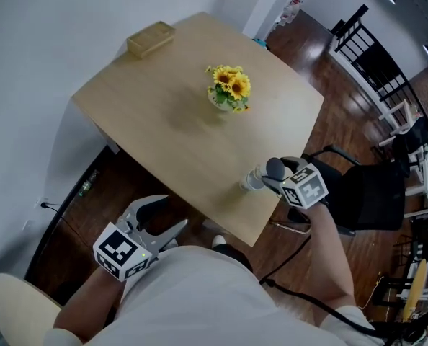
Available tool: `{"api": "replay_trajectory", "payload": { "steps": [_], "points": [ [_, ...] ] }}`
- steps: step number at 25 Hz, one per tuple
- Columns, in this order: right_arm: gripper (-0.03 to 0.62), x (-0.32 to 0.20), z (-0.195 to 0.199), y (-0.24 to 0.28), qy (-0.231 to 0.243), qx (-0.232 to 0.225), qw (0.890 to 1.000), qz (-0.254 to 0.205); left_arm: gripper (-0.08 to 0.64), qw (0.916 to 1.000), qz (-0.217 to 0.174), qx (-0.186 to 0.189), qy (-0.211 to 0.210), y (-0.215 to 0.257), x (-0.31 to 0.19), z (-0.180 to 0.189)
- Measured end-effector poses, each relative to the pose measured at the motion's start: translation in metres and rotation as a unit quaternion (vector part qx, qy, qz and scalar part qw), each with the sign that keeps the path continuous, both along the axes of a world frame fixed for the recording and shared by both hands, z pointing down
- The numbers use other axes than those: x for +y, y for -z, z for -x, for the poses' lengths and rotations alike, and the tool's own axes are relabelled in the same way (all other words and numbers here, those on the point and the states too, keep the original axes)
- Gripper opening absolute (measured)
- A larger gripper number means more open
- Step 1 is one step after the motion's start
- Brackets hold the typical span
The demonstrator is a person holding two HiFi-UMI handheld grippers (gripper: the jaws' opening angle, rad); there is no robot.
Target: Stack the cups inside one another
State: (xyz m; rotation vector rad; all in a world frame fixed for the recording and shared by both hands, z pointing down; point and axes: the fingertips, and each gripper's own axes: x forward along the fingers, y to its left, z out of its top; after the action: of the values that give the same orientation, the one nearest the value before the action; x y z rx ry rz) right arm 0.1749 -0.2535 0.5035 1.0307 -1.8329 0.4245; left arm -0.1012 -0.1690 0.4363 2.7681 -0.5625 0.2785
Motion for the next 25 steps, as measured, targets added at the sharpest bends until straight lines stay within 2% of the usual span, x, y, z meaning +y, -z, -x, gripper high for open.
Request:
{"api": "replay_trajectory", "payload": {
  "steps": [13,20,25],
  "points": [
    [0.347,0.008,-0.010,-0.047,-0.003,0.003,0.999,0.037,0.245,0.9999,0.005,-0.004,0.014,-0.005,0.011,0.000],
    [0.374,0.014,-0.006,-0.035,-0.020,-0.021,0.999,0.015,0.244,0.9994,0.019,-0.008,0.029,-0.009,0.026,0.009],
    [0.375,0.048,0.000,-0.013,-0.043,-0.052,0.998,-0.014,0.244,0.9989,0.038,0.003,0.027,-0.021,0.038,0.005]
  ]
}}
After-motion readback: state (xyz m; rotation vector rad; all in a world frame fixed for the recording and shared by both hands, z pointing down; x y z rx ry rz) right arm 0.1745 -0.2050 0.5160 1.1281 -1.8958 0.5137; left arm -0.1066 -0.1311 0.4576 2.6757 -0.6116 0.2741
